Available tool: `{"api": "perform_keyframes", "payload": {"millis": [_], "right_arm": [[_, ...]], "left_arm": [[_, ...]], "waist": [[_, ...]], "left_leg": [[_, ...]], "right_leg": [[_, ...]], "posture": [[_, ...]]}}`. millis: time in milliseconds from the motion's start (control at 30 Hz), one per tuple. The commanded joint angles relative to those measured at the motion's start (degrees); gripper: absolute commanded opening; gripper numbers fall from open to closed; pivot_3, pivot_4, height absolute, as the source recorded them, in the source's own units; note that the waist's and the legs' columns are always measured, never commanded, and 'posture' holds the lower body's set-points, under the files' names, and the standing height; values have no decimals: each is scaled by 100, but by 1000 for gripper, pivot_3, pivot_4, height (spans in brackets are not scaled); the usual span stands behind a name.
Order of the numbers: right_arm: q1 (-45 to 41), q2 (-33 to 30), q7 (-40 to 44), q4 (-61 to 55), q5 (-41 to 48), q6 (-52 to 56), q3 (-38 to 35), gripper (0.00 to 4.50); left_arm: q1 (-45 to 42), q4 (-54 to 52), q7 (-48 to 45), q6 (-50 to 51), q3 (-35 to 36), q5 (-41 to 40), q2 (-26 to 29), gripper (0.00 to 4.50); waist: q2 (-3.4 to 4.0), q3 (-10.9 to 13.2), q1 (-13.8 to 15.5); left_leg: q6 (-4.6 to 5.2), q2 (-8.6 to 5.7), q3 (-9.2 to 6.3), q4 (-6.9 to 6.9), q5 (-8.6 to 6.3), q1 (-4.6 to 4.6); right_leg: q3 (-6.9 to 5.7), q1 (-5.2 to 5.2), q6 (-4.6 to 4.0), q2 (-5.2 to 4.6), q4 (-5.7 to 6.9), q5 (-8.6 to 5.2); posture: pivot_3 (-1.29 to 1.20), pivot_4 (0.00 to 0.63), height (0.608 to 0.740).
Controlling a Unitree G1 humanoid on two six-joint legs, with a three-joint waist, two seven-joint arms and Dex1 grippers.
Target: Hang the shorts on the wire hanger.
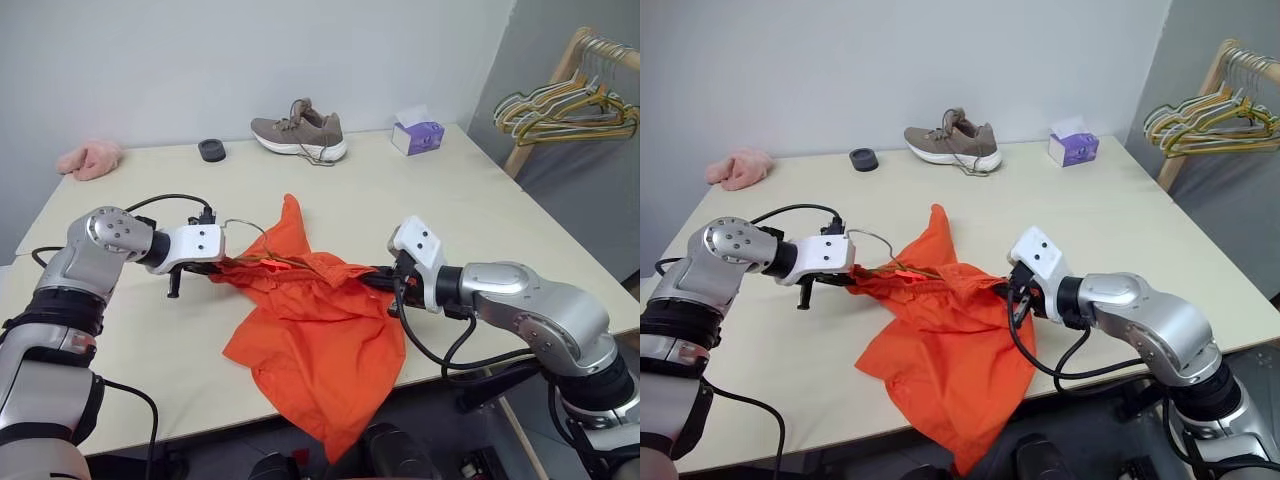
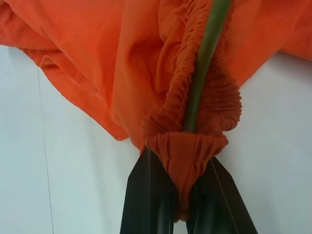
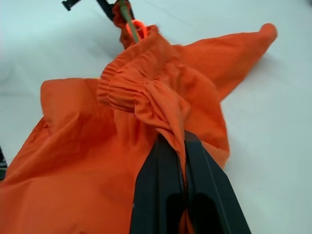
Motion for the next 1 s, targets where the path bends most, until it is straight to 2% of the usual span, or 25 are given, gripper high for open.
{"api": "perform_keyframes", "payload": {"millis": [33,233,367,500,667,867,967,1000], "right_arm": [[13,-496,204,-316,-348,-119,-52,620],[422,-1563,835,-1003,-408,-247,-304,2701],[342,-1601,751,-1197,-511,-182,-258,4068],[117,-1419,548,-968,-1280,-462,425,4068],[-241,-1005,706,3,-2311,-1068,1502,4068],[-635,-509,1281,863,-2647,-1472,1851,4068],[-792,-340,1591,1067,-2653,-1585,1809,3500],[-826,-295,1675,1107,-2636,-1594,1783,3137]], "left_arm": [[86,-364,60,101,220,-111,-9,0],[330,-745,27,288,326,-257,18,0],[441,-917,12,369,357,-290,29,0],[516,-1066,1,460,348,-333,7,0],[515,-1127,-3,510,329,-348,-28,0],[551,-1241,-52,579,337,-401,-39,0],[615,-1309,-79,639,378,-463,-30,0],[644,-1340,-97,670,398,-496,-27,0]], "waist": [[1,0,5],[1,1,5],[1,1,-14],[2,1,-44],[1,1,-63],[2,1,-82],[2,1,-82],[1,1,-82]], "left_leg": [[0,-1,1,0,0,-1],[0,3,-1,-2,0,0],[0,7,-1,-2,0,3],[-1,7,-1,-3,0,3],[0,2,0,-2,0,3],[0,0,0,0,0,2],[0,0,-3,0,0,3],[0,0,-4,-1,0,2]], "right_leg": [[0,0,0,0,-1,0],[-1,0,1,-6,-4,-1],[0,0,9,-5,-3,-5],[0,0,8,-5,-3,-5],[0,0,2,-4,-4,-1],[-3,0,-1,-1,-2,0],[-10,0,-1,-1,-1,0],[-10,0,-1,-2,0,0]], "posture": [[-285,44,740],[-281,49,740],[-288,49,740],[-287,48,740],[-282,43,740],[-271,42,740],[-264,45,740],[-264,45,740]]}}
